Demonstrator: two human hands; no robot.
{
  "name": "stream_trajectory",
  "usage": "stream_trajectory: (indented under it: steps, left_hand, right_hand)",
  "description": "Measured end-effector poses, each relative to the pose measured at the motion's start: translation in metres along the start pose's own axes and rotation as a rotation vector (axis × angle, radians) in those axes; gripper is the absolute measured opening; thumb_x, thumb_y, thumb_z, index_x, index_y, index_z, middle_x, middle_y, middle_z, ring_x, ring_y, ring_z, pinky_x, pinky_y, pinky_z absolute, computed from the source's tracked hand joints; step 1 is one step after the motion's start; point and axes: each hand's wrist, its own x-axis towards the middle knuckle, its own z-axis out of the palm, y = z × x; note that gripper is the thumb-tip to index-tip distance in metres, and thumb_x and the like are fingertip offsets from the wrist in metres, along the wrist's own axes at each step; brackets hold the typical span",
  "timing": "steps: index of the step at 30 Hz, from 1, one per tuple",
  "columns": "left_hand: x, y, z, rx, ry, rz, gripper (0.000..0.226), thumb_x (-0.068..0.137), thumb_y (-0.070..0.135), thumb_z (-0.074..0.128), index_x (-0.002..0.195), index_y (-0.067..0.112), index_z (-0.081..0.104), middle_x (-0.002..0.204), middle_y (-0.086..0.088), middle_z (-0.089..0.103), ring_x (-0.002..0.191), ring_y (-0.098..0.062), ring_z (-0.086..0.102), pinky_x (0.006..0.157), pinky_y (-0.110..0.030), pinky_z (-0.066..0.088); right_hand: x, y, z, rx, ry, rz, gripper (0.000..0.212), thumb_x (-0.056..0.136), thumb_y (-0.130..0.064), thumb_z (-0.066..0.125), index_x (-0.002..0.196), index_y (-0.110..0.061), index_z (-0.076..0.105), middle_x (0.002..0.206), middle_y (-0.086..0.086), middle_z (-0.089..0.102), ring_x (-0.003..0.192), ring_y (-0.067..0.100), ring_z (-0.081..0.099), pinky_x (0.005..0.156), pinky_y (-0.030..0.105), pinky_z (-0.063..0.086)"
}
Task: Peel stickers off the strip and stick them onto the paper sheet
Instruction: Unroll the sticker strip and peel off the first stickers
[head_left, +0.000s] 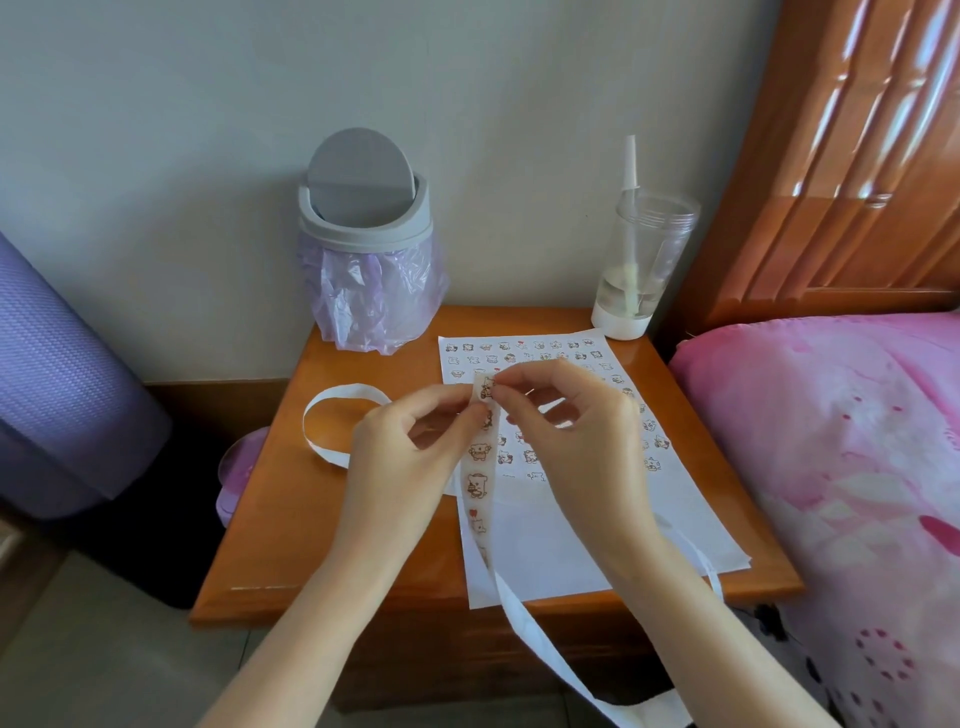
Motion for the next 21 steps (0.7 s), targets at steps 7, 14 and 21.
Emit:
stream_trajectory:
  steps: [7, 14, 21]
  left_hand:
    - [-0.001, 0.001, -0.001, 0.010, -0.025, 0.031, 0.014, 0.088, 0.023, 0.057, 0.093, 0.035, 0.063, 0.087, 0.022, 0.066, 0.089, 0.013, 0.061, 0.065, -0.004, 0.048]
    - [0.001, 0.001, -0.003, 0.013, -0.029, 0.060, 0.011, 0.082, 0.037, 0.054, 0.089, 0.036, 0.062, 0.083, 0.020, 0.067, 0.086, 0.007, 0.063, 0.064, -0.006, 0.048]
    - [0.003, 0.002, -0.004, 0.029, -0.041, 0.085, 0.013, 0.087, 0.024, 0.060, 0.083, 0.035, 0.064, 0.073, 0.024, 0.068, 0.080, 0.006, 0.064, 0.063, -0.003, 0.046]
  right_hand:
    - [0.008, 0.001, -0.005, -0.056, -0.045, -0.105, 0.009, 0.083, -0.015, 0.069, 0.089, -0.020, 0.073, 0.085, -0.010, 0.065, 0.075, 0.009, 0.058, 0.061, 0.020, 0.048]
    - [0.019, 0.003, -0.017, -0.010, -0.200, -0.141, 0.011, 0.083, -0.007, 0.068, 0.089, -0.014, 0.073, 0.085, -0.005, 0.067, 0.077, 0.013, 0.060, 0.062, 0.026, 0.052]
    - [0.020, 0.004, -0.021, 0.065, -0.297, -0.096, 0.013, 0.084, -0.003, 0.066, 0.092, -0.010, 0.073, 0.085, -0.003, 0.064, 0.070, 0.015, 0.062, 0.061, 0.032, 0.055]
